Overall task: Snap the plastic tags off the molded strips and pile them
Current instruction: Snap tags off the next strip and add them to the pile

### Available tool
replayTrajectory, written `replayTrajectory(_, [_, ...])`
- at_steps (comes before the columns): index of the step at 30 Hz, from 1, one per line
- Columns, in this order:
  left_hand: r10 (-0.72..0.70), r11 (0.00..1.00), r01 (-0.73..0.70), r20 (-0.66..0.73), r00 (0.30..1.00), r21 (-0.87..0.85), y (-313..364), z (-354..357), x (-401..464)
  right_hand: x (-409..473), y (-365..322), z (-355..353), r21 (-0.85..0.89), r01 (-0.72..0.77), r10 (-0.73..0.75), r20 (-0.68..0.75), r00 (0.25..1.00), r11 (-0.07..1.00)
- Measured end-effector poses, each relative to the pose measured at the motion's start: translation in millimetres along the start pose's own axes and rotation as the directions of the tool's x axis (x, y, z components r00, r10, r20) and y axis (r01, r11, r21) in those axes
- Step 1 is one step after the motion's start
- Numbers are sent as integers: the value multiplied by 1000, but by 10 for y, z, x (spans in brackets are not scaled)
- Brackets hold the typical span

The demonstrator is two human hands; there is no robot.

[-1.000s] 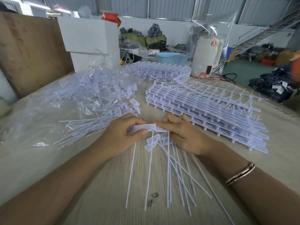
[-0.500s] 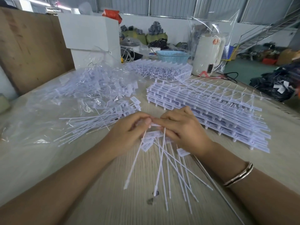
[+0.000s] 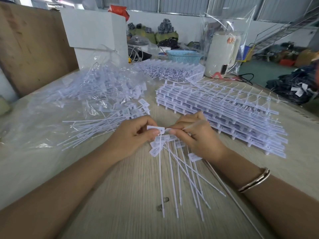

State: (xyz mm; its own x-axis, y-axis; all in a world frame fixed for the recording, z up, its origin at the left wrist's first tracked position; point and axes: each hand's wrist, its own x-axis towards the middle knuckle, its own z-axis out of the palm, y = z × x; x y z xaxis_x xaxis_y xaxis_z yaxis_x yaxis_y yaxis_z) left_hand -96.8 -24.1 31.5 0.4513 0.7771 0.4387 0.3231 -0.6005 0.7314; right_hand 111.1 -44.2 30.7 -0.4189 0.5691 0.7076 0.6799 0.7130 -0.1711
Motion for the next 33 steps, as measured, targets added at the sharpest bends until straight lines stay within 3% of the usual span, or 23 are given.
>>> replayTrajectory(6, [3, 980, 5, 38, 999, -197, 115, 13, 4, 27, -38, -68, 92, -14, 19, -54, 998, 996])
replayTrajectory(8, [21, 954, -2, 61, 998, -301, 161, -5, -14, 27, -54, -82, 275, -66, 94, -92, 991, 959])
replayTrajectory(10, [21, 911, -2, 41, 999, -412, 172, -56, -29, 40, -18, -149, 502, -175, 278, -137, 951, 847])
replayTrajectory(12, [-24, 862, 23, 6, 1000, -507, 131, -142, -30, 15, 79, -220, 418, -169, 270, -194, 943, 893])
replayTrajectory(15, [-79, 839, 61, -10, 997, -541, 75, -200, -8, -53, 174, -168, 127, -131, 132, -6, 991, 983])
replayTrajectory(18, [-115, 858, 96, -5, 993, -505, 40, -147, 3, -18, 152, -40, -15, -33, 35, 165, 986, 999])
replayTrajectory(21, [-118, 890, 106, 0, 993, -444, 54, -91, 5, 13, 117, -58, -126, 40, -8, 247, 969, 991])
replayTrajectory(25, [-159, 964, 134, -96, 983, -229, 35, 70, 33, -16, 134, -199, -131, -150, 168, 142, 976, 980])
replayTrajectory(29, [-60, 976, 102, -211, 976, 194, 8, 185, 81, 5, 133, -349, -92, -313, 318, 46, 947, 945])
replayTrajectory(31, [-33, 961, 103, -263, 964, 255, 63, 133, 55, 43, 130, -469, -120, -439, 450, 86, 889, 891])
replayTrajectory(33, [-58, 939, 138, -251, 966, 315, 131, 76, 5, 57, 149, -653, -204, -571, 606, 272, 748, 795])
